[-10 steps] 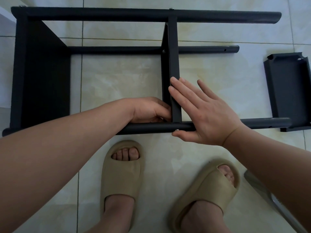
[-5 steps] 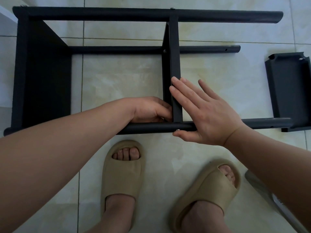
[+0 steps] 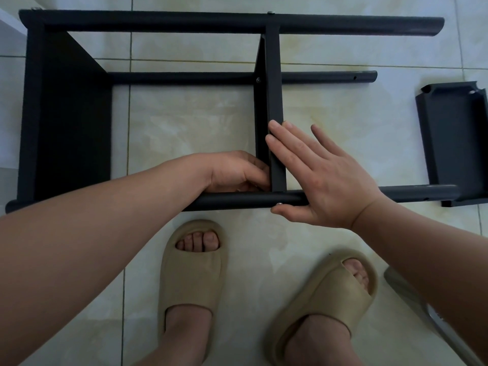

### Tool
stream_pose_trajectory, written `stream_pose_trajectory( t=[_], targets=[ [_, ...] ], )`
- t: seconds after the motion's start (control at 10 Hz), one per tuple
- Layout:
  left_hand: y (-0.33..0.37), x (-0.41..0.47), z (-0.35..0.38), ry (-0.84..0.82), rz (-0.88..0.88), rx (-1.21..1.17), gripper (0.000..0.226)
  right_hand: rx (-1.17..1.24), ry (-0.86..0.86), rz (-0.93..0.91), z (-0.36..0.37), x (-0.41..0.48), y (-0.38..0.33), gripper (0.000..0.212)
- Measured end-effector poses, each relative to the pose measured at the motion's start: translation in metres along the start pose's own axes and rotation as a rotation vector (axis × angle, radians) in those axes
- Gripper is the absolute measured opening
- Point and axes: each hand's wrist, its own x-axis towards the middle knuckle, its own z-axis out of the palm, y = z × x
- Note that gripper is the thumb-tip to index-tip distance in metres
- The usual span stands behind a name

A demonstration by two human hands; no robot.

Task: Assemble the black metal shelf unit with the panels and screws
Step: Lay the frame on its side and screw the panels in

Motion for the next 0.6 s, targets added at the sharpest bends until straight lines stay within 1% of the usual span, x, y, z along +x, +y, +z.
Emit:
stream_pose_trajectory(
  t=[0.2,0.3,0.4,0.6],
  targets=[
    [0.0054,-0.0019,0.0006,-0.072,-0.009,-0.162,0.015,-0.005,-0.003,0.003,-0.0008,0.0001,-0.0002,0.098],
    [0.0051,-0.0032,0.0021,-0.077,-0.001,-0.061,0.015,-0.003,-0.001,0.004,-0.0005,0.0001,-0.0007,0.098],
    [0.0045,-0.0043,0.003,-0.05,-0.004,-0.051,0.019,-0.004,0.0,0.003,-0.0005,0.0,-0.0005,0.098],
    [0.0064,-0.0041,0.0033,-0.051,0.015,-0.115,0.013,0.0,0.005,0.001,-0.0003,-0.0001,-0.0004,0.097]
  ],
)
